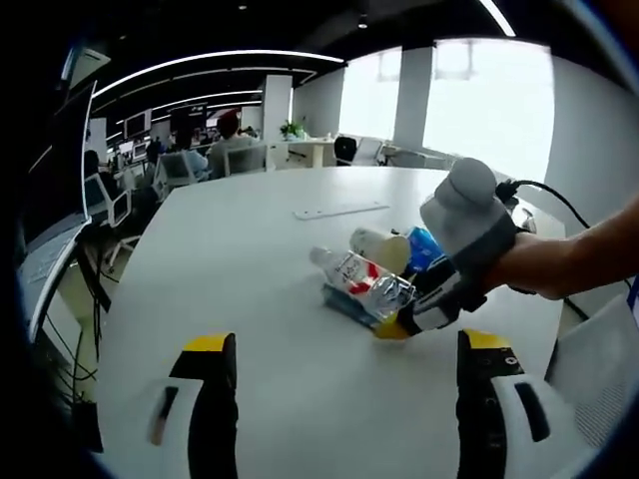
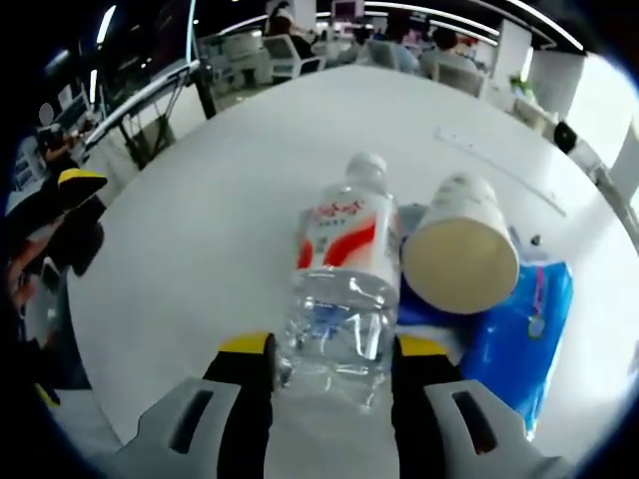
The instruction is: Arrange the tabletop items into an orderly group along one side of the table until the central work area is clear of visible clutter.
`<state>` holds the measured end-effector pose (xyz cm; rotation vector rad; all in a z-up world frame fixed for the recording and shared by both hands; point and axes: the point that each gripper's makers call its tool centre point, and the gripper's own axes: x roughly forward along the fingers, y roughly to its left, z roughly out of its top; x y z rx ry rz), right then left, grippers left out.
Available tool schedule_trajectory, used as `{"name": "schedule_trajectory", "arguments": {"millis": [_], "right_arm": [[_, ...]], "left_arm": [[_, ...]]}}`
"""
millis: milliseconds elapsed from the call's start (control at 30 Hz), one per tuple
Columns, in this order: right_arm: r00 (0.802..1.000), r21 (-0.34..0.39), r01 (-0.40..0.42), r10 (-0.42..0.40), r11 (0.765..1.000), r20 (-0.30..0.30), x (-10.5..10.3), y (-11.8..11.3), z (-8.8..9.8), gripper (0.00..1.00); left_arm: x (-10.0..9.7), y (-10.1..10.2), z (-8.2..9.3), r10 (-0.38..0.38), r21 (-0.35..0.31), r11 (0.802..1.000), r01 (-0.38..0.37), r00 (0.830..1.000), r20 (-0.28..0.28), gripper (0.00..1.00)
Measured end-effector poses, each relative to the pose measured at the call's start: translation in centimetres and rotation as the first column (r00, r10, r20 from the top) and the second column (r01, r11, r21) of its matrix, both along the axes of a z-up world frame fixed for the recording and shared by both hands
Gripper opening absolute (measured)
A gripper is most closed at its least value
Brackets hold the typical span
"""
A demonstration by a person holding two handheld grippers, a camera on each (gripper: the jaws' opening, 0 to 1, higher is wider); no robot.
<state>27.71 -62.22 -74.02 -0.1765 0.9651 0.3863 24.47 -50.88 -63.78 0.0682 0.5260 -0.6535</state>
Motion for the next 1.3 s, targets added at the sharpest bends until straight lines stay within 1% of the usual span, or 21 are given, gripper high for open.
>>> {"name": "schedule_trajectory", "arguments": {"millis": [267,367,500,600,667,767,833,1033,1300], "right_arm": [[1.0,0.004,0.001,-0.001,1.0,0.002,0.0,-0.1,0.0,0.43],[1.0,0.006,0.003,-0.003,1.0,0.006,0.1,-0.1,-0.2,0.43],[1.0,0.017,0.006,-0.006,1.0,0.01,0.1,-0.1,-0.1,0.43],[1.0,0.022,0.006,-0.006,1.0,0.013,0.1,-0.1,-0.1,0.43],[1.0,0.02,0.004,-0.004,1.0,0.014,0.1,-0.1,-0.2,0.43],[1.0,0.019,0.003,-0.003,1.0,0.014,0.2,-0.2,-0.2,0.43],[1.0,0.02,0.001,-0.002,1.0,0.014,0.2,-0.2,-0.2,0.43],[1.0,0.022,-0.002,0.002,1.0,0.014,0.2,-0.2,-0.3,0.43],[1.0,0.018,-0.013,0.013,1.0,0.023,0.3,-0.2,-0.4,0.43]], "left_arm": [[1.1,-0.6,-0.7,-0.008,-0.009,1.0,0.008,1.0,-0.014,0.88],[1.6,-1.0,-0.5,-0.008,-0.039,0.999,0.008,1.0,-0.012,0.88],[2.9,-1.6,-1.0,-0.01,-0.046,0.999,0.008,1.0,-0.028,0.86],[4.1,-2.1,-1.0,-0.007,-0.077,0.997,0.004,0.999,-0.037,0.85],[4.8,-2.4,-1.0,-0.005,-0.087,0.996,0.002,0.999,-0.039,0.85],[5.7,-2.9,-1.1,-0.011,-0.086,0.996,0.008,0.999,-0.042,0.85],[6.2,-3.1,-1.3,-0.028,-0.065,0.998,0.026,0.999,-0.032,0.85],[7.2,-3.8,-1.7,-0.046,-0.061,0.997,0.043,0.998,-0.046,0.84],[7.9,-4.9,-2.3,-0.062,-0.073,0.996,0.057,0.996,-0.064,0.84]]}}
